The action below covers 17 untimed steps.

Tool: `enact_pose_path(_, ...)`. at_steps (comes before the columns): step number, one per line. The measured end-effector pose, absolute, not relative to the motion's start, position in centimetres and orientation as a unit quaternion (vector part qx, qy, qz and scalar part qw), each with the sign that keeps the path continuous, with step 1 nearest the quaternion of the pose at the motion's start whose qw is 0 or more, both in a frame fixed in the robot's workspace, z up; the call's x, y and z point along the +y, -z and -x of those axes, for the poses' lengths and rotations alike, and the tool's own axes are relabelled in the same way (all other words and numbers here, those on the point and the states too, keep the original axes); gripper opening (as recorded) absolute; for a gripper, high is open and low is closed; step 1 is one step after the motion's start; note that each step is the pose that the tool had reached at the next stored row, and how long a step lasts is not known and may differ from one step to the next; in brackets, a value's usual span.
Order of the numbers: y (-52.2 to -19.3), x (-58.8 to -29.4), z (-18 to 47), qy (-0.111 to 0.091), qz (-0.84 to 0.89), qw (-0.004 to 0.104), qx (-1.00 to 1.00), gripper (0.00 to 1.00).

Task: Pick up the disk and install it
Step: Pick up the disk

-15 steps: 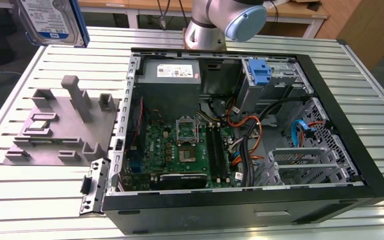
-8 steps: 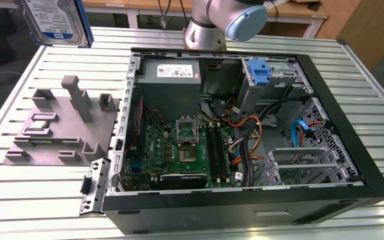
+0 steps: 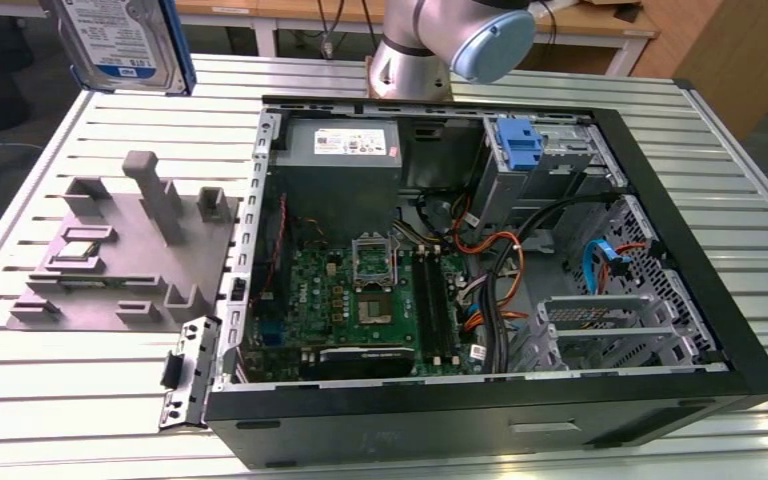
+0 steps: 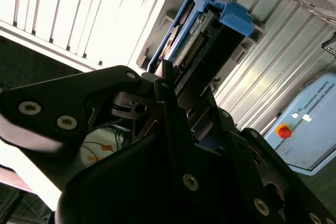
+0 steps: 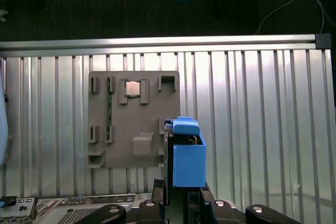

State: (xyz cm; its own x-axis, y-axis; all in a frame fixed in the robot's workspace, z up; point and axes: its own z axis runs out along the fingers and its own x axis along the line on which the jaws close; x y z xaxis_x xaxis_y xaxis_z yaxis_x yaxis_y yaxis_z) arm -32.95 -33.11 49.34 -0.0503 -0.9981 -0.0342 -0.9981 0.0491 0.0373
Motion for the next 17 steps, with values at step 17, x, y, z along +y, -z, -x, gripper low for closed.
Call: enact_pose_path(17, -49.3, -33.1, 30.7, 0.025, -0.689, 0.000, -0.724, 0.35)
